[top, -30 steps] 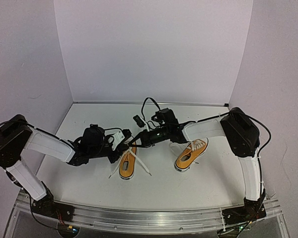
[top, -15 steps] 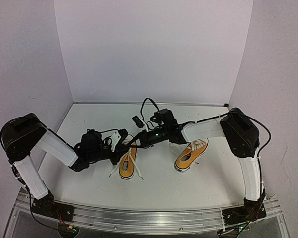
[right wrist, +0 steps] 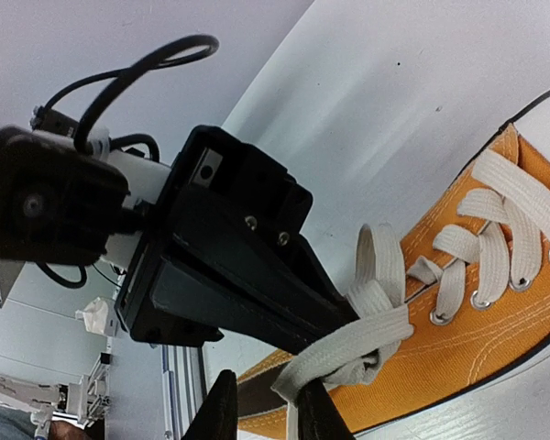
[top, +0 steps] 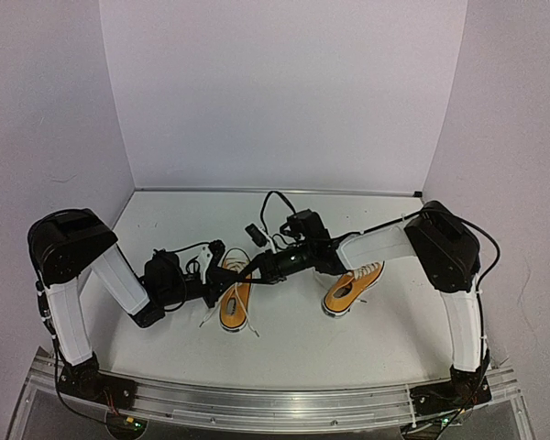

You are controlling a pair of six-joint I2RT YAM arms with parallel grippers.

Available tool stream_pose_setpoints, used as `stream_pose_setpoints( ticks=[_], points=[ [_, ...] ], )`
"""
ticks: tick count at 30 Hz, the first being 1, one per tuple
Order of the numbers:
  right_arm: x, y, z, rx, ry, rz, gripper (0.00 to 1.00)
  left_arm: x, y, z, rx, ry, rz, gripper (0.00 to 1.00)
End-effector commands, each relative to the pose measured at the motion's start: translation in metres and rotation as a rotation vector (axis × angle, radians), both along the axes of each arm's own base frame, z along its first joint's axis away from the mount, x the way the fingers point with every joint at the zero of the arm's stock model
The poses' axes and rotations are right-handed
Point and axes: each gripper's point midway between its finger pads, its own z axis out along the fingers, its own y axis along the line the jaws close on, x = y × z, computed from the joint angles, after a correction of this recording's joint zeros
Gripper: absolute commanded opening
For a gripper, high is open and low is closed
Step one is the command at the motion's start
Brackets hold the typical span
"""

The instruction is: Tie the shoes

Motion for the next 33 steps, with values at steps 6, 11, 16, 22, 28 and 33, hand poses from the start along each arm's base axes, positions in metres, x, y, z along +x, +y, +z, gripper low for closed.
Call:
stream_pose_setpoints(
  ticks=[6,11,16,22,28,33],
  points=[
    [0.023,-0.030,0.056,0.070,-0.077,-0.089,0.30,-0.002,-0.003,0.021,-0.086,-0.071,-0.036,0.00],
    [0.035,-0.031,0.028,0.023,-0.023,-0.133,0.30,-0.002,-0.004,0.020,-0.088,-0.073,-0.043,0.00],
    [0.038,-0.024,0.011,0.003,0.011,-0.138,0.26,-0.002,-0.004,0.020,-0.088,-0.072,-0.045,0.00],
    [0.029,-0.013,0.000,-0.006,0.029,-0.107,0.25,-0.003,-0.004,0.020,-0.087,-0.070,-0.049,0.00],
    [0.029,-0.008,0.000,0.000,0.026,-0.100,0.24,-0.003,-0.005,0.018,-0.085,-0.066,-0.056,0.00],
    [0.028,0.000,0.003,0.010,0.025,-0.087,0.24,-0.003,-0.007,0.018,-0.085,-0.064,-0.064,0.00]
  ],
)
